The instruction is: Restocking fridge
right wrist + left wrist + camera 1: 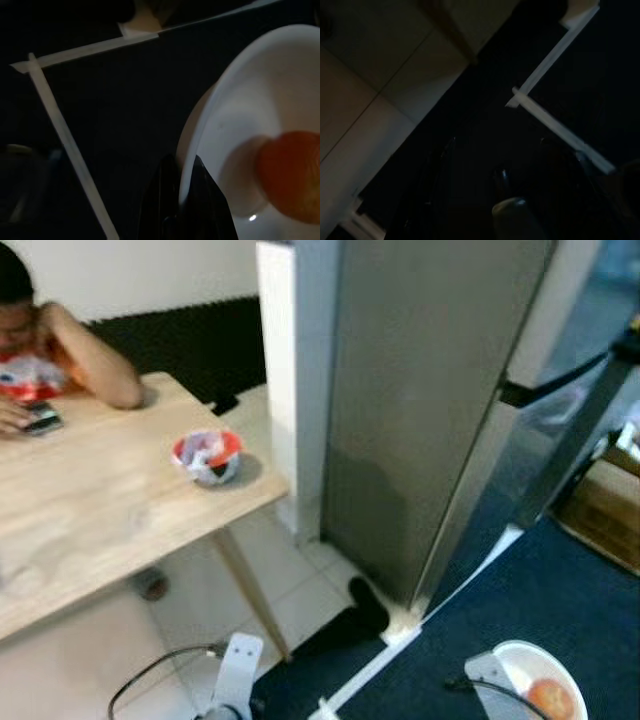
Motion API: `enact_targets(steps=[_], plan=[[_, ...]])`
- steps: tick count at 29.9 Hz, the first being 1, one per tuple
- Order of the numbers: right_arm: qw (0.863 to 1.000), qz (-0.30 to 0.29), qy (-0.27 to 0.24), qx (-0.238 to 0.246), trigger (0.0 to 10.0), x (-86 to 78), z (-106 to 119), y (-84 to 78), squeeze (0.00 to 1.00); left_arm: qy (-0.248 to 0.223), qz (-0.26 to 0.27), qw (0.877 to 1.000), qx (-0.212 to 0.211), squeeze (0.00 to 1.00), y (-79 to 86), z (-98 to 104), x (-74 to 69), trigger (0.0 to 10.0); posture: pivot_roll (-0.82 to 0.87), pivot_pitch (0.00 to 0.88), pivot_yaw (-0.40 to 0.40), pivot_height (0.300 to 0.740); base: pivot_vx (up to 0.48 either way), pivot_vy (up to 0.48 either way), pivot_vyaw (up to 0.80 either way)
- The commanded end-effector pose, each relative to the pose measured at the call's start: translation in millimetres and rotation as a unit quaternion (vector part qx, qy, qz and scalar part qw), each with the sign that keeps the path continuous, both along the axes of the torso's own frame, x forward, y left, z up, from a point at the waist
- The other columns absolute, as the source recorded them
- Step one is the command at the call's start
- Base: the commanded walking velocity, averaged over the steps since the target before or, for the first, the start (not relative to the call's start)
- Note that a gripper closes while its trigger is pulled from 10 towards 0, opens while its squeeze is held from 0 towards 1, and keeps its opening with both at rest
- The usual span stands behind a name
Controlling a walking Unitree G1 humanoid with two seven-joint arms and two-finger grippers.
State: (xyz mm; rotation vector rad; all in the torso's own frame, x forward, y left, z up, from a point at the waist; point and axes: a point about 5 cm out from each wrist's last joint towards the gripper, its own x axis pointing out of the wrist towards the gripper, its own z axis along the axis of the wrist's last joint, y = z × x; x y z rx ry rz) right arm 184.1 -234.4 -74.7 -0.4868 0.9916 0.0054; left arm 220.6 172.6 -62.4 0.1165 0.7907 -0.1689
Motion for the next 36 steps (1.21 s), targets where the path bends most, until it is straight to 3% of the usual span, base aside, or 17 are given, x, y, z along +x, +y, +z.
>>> enact_targets(steps=[1,20,29,36], plan=[[1.0,0.001,-0.003,-0.007,10.0,0.5,1.3,-3.6,0.0,0.008,0.005,1.0,-0.007,0.0,-1.6,-3.0,-4.6,10.0,-0.07,0.017,-0.03,0.74,0.0,-0.405,0.0],[1.0,0.002,-0.001,-0.009,10.0,0.5,1.3,-4.3,0.0,0.006,0.007,1.0,-0.012,0.0,-2.1,-2.3,-3.5,10.0,-0.08,0.021,-0.03,0.74,0.0,-0.405,0.0],[1.0,0.002,0.0,-0.01,10.0,0.3,1.4,-5.1,0.0,0.016,0.024,0.999,-0.03,0.0,-2.0,-3.5,-4.9,10.0,-0.08,0.021,-0.03,0.74,0.0,0.375,0.0],[1.0,0.001,0.001,-0.008,10.0,-0.4,0.8,-4.1,0.0,0.011,0.017,1.0,-0.011,0.0,0.1,-2.3,-3.0,10.0,-0.08,0.023,-0.028,0.74,0.0,0.259,0.0]])
